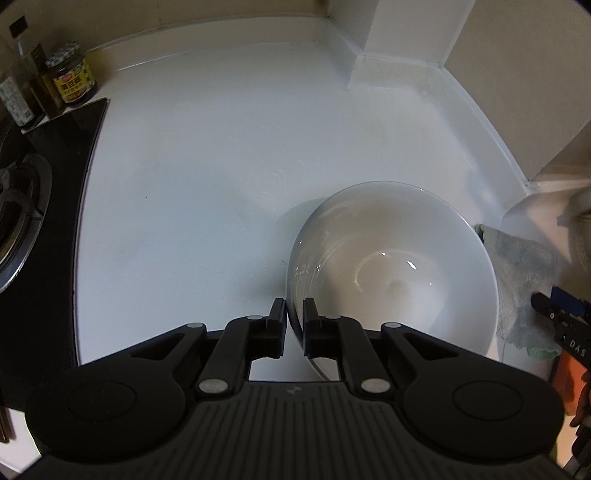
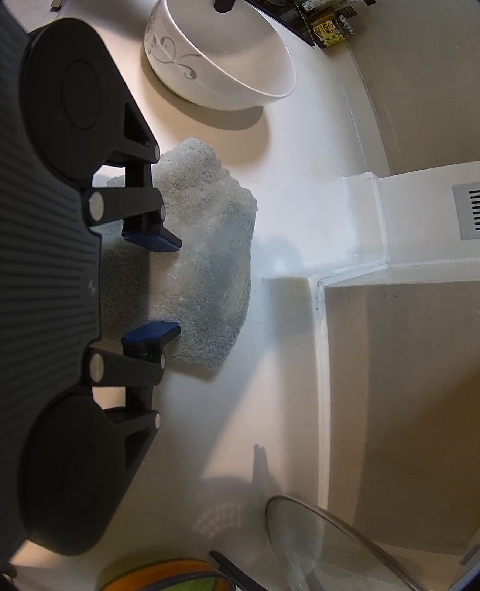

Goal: Clean bowl
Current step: 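Grasp the grey cloth with the right gripper while the left gripper grips the bowl rim, then wipe the inside of the bowl with the cloth in the right gripper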

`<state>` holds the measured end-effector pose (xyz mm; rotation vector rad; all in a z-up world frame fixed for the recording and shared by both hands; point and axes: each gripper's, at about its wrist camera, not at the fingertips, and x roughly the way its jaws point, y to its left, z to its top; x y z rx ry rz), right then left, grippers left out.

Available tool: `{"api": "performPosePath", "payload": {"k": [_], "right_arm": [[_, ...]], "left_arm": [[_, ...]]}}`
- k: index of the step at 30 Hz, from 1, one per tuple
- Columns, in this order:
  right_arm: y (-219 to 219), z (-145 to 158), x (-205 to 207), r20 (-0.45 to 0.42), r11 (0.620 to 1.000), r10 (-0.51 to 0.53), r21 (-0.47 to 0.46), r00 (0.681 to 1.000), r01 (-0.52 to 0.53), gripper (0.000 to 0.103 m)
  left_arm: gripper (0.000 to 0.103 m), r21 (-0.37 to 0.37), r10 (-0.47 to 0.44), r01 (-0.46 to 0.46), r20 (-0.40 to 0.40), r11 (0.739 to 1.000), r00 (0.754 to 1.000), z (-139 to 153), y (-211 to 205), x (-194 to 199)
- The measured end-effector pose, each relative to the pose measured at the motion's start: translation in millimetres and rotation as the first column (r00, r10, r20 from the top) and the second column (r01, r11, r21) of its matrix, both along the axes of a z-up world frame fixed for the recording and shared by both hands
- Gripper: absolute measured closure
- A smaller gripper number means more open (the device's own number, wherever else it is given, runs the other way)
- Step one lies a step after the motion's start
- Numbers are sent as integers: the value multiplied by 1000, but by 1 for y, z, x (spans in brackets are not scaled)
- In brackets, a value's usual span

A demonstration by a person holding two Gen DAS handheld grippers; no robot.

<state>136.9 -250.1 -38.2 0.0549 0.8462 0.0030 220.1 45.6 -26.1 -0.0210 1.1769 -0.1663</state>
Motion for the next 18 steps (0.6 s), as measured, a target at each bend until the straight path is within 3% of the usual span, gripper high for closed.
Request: {"api": "performPosePath", "payload": {"k": [4, 6, 9, 14, 18], "right_arm": [[3, -6, 8, -28, 999, 25, -21, 999, -25, 67], [5, -5, 8, -27, 998, 49, -40, 998, -50, 89], [5, 3, 8, -8, 997, 69, -40, 998, -70, 93], [19, 58, -2, 115, 990, 140, -15, 983, -139, 94], [53, 116, -8, 224, 959, 282, -51, 933, -278, 94]], "left_arm": [[98, -2, -12, 12, 19, 1000, 1000, -1, 0, 1], [98, -8, -6, 7, 23, 1000, 1000, -3, 1, 1], [98, -14, -6, 6, 20, 1000, 1000, -3, 1, 2], [98, -34, -13, 14, 23, 999, 1000, -6, 3, -2], [97, -53, -14, 15, 23, 998, 1000, -8, 7, -4]]}}
